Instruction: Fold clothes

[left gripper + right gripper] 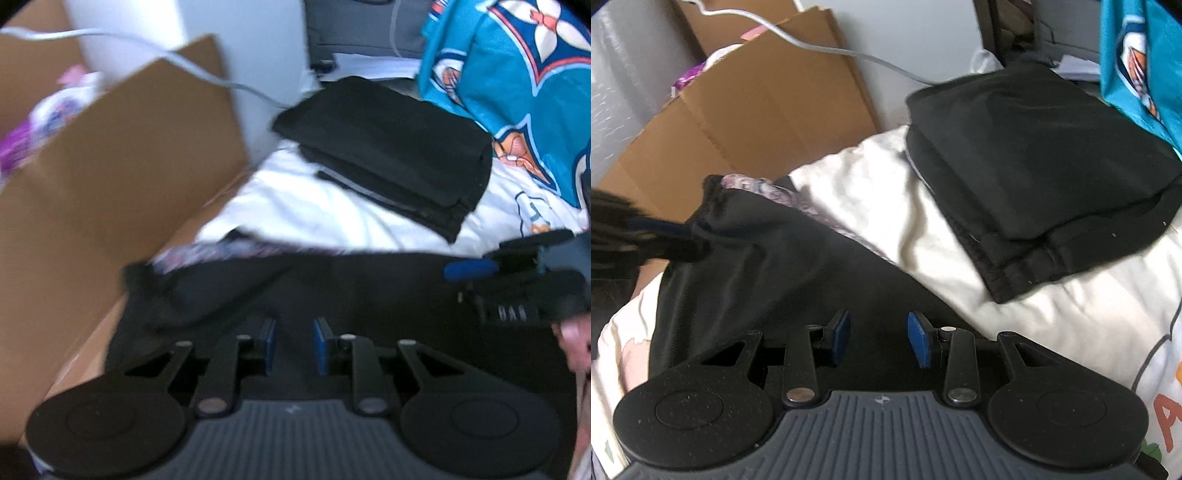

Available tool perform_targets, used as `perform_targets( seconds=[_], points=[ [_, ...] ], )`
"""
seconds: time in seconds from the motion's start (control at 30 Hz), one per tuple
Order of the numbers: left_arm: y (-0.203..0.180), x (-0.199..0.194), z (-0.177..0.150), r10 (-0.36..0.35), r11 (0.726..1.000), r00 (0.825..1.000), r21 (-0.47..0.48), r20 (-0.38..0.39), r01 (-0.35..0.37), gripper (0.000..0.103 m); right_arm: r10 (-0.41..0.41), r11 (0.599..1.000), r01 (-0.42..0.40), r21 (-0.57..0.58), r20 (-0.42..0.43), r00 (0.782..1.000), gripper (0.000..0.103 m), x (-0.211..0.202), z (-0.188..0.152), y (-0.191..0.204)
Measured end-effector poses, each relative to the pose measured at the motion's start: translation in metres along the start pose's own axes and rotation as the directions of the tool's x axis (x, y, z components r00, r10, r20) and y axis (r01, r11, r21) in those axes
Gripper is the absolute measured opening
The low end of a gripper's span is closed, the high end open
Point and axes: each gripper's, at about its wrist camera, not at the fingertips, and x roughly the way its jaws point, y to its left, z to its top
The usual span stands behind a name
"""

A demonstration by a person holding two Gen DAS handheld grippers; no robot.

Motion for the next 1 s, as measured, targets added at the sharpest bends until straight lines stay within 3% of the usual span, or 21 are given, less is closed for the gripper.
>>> perform_targets(
  seconds=[0.2,0.4,0.5,0.67,0.8,1.0],
  points=[
    [0.017,-0.068,-0.057,0.048,0.996,0.999,-0.079,-0.020,-0.049,0.024,0.034,0.998,-0.035,-0.055,-0.020,0.999,0.042,0.000,-0.001,0.015],
    [0.004,-0.092,-0.127,0.061,0.977,0.997,-0.200,-0.040,-0.068,0.024,0.054,0.998,-0.054,-0.024,-0.014,0.998,0.042,-0.016,-0.008,0.012],
    [-0.011,-0.097,-0.156,0.084,0.960,0.996,-0.264,-0.029,-0.089,0.024,0.096,0.995,-0.095,-0.018,0.039,0.995,0.042,-0.042,-0.020,0.011],
    [-0.041,-0.096,-0.178,0.074,0.945,0.997,-0.321,0.025,-0.062,0.024,0.070,0.995,-0.066,-0.081,0.051,0.996,0.042,-0.076,-0.031,0.017],
    [-0.060,-0.096,-0.187,0.038,0.939,0.997,-0.344,0.067,-0.013,0.024,0.103,0.993,-0.100,-0.059,0.042,0.994,0.042,-0.100,-0.050,0.018],
    [-0.075,-0.084,-0.204,-0.017,0.931,0.998,-0.363,0.066,0.039,0.024,0.084,0.995,-0.086,-0.043,-0.032,0.996,0.042,-0.133,-0.090,0.021]
  ],
)
